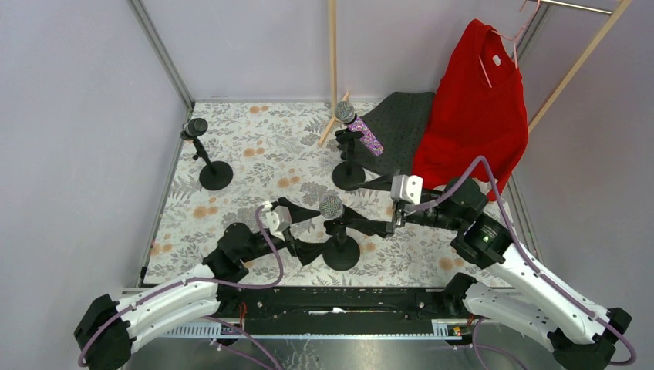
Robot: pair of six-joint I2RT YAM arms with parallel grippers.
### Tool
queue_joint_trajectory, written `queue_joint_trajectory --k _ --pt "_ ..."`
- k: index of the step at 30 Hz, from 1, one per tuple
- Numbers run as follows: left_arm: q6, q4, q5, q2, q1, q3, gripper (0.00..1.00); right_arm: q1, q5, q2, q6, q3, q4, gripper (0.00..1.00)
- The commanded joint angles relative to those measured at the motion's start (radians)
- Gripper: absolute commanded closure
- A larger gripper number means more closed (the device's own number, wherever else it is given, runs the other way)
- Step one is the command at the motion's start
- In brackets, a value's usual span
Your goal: Attach the microphones to the stand
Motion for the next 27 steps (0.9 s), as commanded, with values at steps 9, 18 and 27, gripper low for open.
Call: queue_joint_trajectory --k 9,18,27 --pt "-0.029 0.315 -0.066 0.167 -0.09 -0.111 0.01 0.009 0.095 -0.114 0.032 -0.088 -0.063 0.2" --pt "0.013 0.786 -0.234 0.495 -0.215 -0.154 0.01 0.008 0.118 -0.149 0.031 -0.105 -0.089 0.2" --pt "0.027 1.009 -0.291 0.747 -0.232 -0.096 0.11 0.01 0.148 -0.182 -0.001 -0.085 -0.151 0.2"
